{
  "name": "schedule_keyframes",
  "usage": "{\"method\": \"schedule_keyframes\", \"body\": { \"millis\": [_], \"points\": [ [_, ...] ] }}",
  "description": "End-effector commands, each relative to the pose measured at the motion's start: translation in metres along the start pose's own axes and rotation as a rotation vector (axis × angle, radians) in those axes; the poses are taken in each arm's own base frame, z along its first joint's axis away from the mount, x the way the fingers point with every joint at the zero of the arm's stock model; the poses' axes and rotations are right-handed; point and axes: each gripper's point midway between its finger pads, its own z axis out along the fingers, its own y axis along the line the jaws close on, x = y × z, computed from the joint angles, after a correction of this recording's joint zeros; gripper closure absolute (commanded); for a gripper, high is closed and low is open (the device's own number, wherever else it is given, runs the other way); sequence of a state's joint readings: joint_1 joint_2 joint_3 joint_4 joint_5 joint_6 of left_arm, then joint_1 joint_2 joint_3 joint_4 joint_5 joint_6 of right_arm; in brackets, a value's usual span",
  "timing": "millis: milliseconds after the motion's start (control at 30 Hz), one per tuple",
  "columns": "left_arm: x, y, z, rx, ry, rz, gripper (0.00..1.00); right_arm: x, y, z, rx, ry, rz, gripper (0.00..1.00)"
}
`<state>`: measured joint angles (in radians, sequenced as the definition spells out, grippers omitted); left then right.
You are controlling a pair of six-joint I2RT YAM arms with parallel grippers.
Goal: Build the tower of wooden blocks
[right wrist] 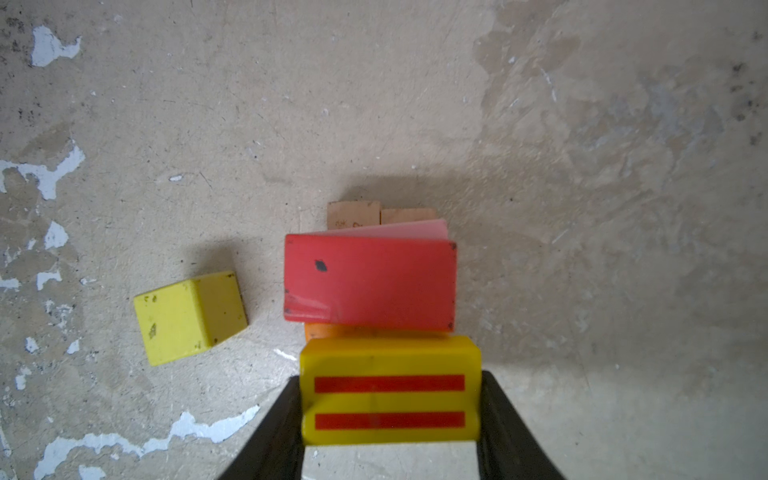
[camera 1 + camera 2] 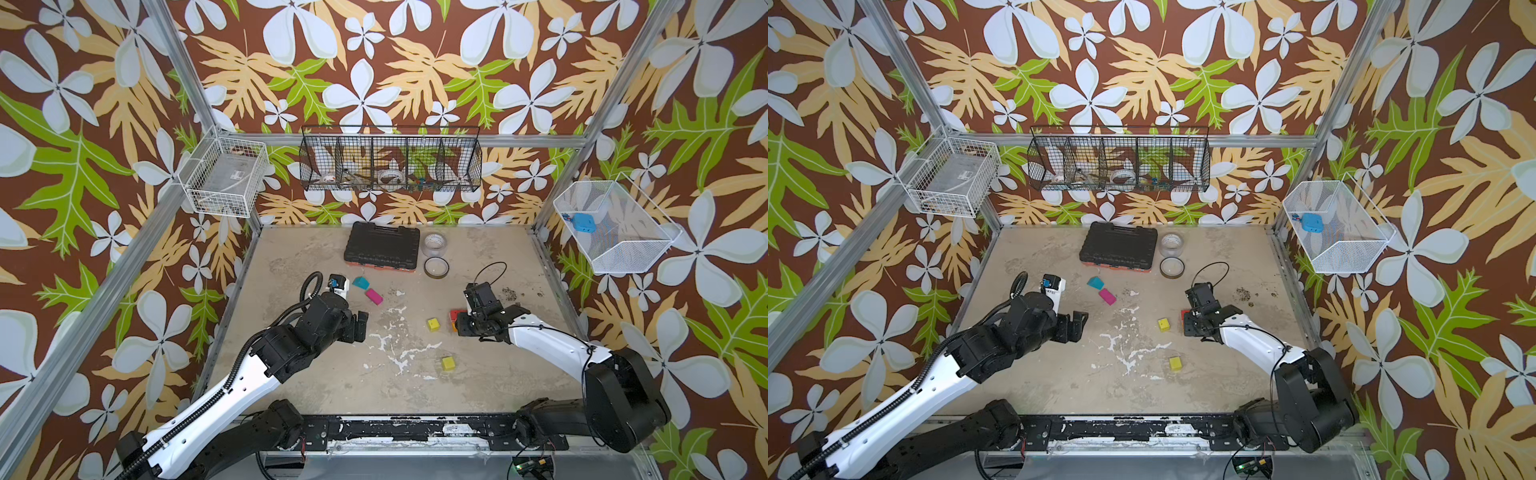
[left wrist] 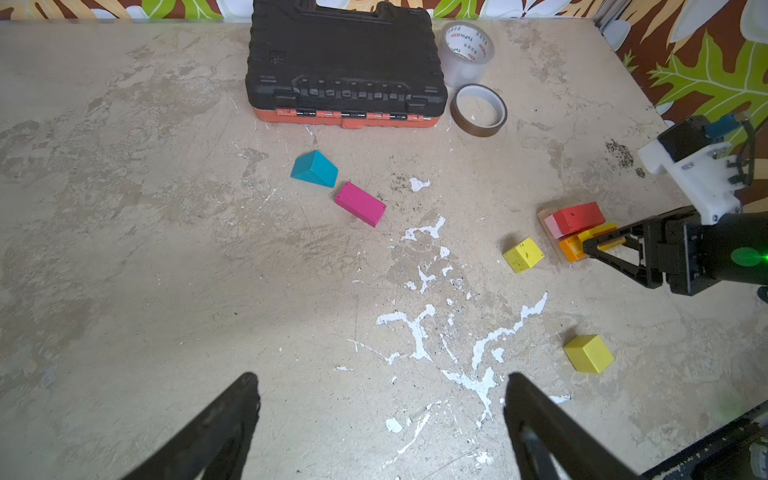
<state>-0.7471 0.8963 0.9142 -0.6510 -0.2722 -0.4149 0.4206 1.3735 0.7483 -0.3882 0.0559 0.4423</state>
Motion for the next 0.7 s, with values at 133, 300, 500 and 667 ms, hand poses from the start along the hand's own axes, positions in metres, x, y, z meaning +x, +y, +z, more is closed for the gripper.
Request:
{"method": "schedule_keyframes", "body": {
  "millis": [133,300,500,667],
  "points": [
    [-0.0029,0.0004,0.0,-0.003,-0.011,-0.005,0.07,-0.0027,0.004,0.0011,0.008,-0.004,-0.021,0.55],
    [-0.0031,0.0002,-0.0006,-0.001,-0.012,-0.005,0.07,-0.0014,0.0043,0.0044,0.028,0.005,-0.034,0.54],
    [-0.0028,-0.0001,-0.0003,0.0,-0.01,-0.005,0.07,-0.0006,0.0048,0.0078,0.035,0.013,-0.04,0.51],
    [-0.0029,-0.0001,-0.0004,0.0,-0.011,-0.005,0.07,-0.0007,0.0048,0.0091,0.042,0.017,-0.045,0.51]
  ]
}}
